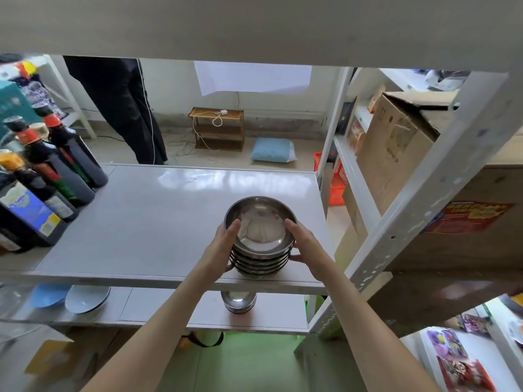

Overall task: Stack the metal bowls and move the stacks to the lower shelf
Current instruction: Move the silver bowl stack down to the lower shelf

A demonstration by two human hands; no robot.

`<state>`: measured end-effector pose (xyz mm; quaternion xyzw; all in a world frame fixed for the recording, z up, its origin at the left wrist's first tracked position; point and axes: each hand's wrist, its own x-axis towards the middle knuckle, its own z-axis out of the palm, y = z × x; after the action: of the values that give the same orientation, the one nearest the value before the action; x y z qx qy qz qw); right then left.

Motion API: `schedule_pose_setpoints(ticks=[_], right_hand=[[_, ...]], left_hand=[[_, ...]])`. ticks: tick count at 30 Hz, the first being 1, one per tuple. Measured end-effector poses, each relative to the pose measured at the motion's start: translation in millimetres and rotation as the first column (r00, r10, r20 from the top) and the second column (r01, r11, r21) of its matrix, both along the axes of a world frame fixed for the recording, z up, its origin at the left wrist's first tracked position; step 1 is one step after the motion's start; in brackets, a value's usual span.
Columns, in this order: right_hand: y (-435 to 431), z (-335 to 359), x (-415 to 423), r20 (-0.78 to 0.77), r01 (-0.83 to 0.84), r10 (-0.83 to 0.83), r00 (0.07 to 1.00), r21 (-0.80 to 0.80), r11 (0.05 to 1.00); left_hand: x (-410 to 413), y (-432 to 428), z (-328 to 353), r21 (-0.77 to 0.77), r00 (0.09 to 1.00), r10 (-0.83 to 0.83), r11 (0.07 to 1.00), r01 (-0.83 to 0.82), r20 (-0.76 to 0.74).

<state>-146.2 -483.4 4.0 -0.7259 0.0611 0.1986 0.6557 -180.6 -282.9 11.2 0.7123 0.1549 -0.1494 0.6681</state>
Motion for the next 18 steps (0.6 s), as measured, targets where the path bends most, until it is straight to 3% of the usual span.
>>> schedule_pose_setpoints(ticks=[9,18], right_hand=[[12.9,16.7,-24.7,0.085,0.056,-0.053,0.995,-0.042,0.998],[56.8,29.5,-77.2,0.168,0.178,-0.164,0.972,-0.075,0.981]], left_hand=[[-10.6,14.6,7.1,-0.016,0.997,-0.062,0.998,0.063,0.038],[-45.4,61.7,25.3,0.042,0.963,-0.247,0.969,0.244,0.109]])
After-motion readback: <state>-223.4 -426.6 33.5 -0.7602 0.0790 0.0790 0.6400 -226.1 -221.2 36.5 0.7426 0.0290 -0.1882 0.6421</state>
